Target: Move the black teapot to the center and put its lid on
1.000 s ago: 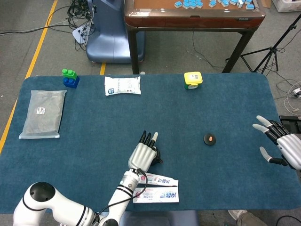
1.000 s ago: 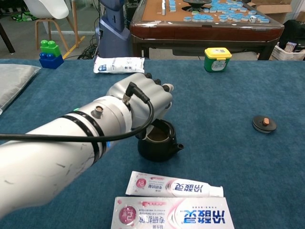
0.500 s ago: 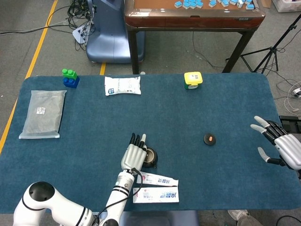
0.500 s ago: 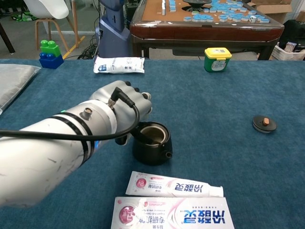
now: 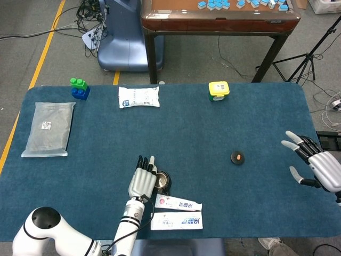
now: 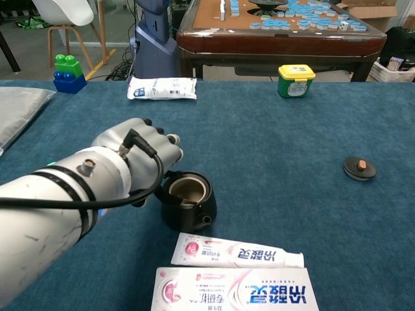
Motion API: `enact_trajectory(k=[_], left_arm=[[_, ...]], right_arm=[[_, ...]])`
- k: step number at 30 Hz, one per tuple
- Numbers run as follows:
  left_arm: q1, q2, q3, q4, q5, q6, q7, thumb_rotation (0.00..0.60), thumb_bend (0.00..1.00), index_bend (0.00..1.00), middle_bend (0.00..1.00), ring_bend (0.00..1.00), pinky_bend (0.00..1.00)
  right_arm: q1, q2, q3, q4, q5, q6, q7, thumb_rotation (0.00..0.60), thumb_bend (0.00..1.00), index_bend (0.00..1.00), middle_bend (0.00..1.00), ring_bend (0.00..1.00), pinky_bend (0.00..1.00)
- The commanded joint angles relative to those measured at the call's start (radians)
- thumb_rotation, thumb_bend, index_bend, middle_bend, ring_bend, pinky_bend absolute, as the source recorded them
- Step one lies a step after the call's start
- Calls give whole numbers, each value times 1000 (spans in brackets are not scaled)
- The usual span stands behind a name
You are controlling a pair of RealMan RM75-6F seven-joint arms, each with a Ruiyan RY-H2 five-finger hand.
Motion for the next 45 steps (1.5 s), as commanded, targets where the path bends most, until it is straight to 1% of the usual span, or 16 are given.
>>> enact_trajectory(k=[1, 4, 12, 16, 21, 24, 27, 30, 35, 39, 42, 45], left_arm=[[17, 3, 31, 3, 21, -4, -24, 600, 558, 127, 0, 0, 0], [29, 5, 54, 14, 43, -20, -50, 600, 557, 121, 0, 0, 0], [64, 2, 89, 56, 76, -91, -127, 600, 554, 94, 0, 0, 0], [74, 4, 101, 71, 87, -114, -144, 600, 554, 86, 0, 0, 0], [84, 7, 106, 73, 94, -114, -144, 600, 554, 84, 0, 0, 0], [92, 10, 110, 76, 90, -119, -143, 600, 580, 84, 0, 0, 0], [98, 15, 112, 73, 95, -116, -145, 600, 659, 84, 0, 0, 0], [103, 25, 111, 64, 103, -104, -141, 600, 712, 73, 0, 0, 0], [112, 47, 102, 39, 121, -89, -144, 600, 729, 34, 0, 0, 0], [114, 55, 100, 7, 108, -60, -111, 600, 732, 4, 0, 0, 0], [115, 55, 91, -15, 91, -27, -81, 600, 731, 0, 0, 0, 0], [117, 51, 86, -14, 90, -15, -77, 600, 723, 0, 0, 0, 0]], right_arm=[[-2, 3, -1, -5, -4, 5, -6, 600, 516, 117, 0, 0, 0], [-6, 8, -3, -17, -7, 9, -18, 600, 516, 117, 0, 0, 0], [-20, 27, -6, -55, -3, 17, -56, 600, 516, 117, 0, 0, 0], [-28, 36, -8, -71, -1, 19, -71, 600, 517, 117, 0, 0, 0], [-36, 42, -8, -86, 4, 20, -84, 600, 516, 117, 0, 0, 0], [-40, 46, -10, -95, 1, 21, -95, 600, 517, 117, 0, 0, 0], [-44, 50, -12, -105, 1, 21, -106, 600, 517, 117, 0, 0, 0], [-49, 53, -11, -115, 2, 22, -114, 600, 517, 117, 0, 0, 0], [-51, 58, -10, -127, 4, 19, -125, 600, 516, 117, 0, 0, 0], [-50, 62, -3, -135, 7, 23, -124, 600, 516, 117, 0, 0, 0], [-48, 62, 2, -134, 6, 25, -116, 600, 517, 117, 0, 0, 0], [-48, 62, 3, -133, 1, 30, -113, 600, 517, 117, 0, 0, 0]])
